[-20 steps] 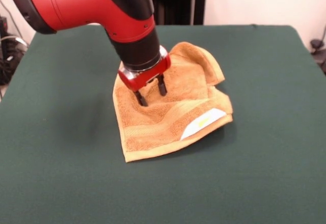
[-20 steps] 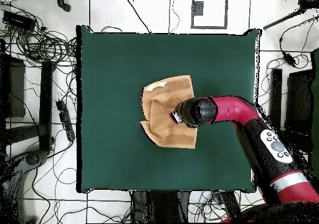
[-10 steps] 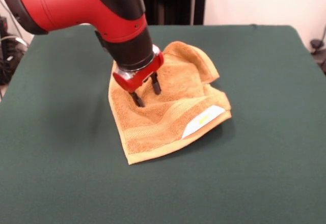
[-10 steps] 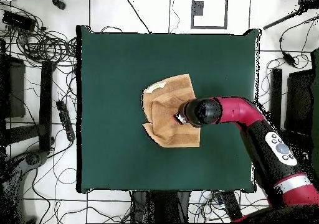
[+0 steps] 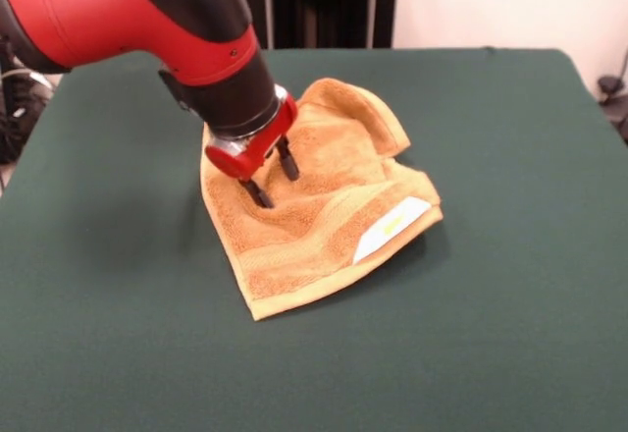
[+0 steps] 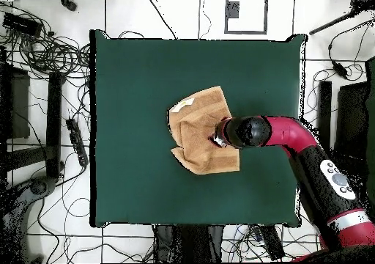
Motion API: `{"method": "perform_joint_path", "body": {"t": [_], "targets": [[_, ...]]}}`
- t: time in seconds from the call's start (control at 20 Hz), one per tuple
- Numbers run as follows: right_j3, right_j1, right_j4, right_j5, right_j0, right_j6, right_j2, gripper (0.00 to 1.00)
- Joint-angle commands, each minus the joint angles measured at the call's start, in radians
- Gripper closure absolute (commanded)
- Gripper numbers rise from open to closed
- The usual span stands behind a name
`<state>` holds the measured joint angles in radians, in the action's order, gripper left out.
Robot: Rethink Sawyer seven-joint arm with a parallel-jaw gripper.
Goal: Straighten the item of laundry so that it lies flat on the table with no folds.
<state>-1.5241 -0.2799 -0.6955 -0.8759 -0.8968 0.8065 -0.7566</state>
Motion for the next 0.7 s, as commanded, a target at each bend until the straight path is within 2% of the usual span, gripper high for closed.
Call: {"method": "perform_joint_path", "body": {"t": [0.05, 0.35, 0.5, 0.7], "targets": [[0.201, 0.165, -0.162, -0.074, -0.049, -0.359, 0.118, 0.0], [0.199, 0.131, -0.236, -0.043, 0.002, -0.37, 0.143, 0.0], [0.2, 0.136, -0.22, -0.075, 0.008, -0.405, 0.132, 0.0], [0.235, 0.175, -0.173, -0.135, -0.034, -0.517, 0.1, 0.0]]}}
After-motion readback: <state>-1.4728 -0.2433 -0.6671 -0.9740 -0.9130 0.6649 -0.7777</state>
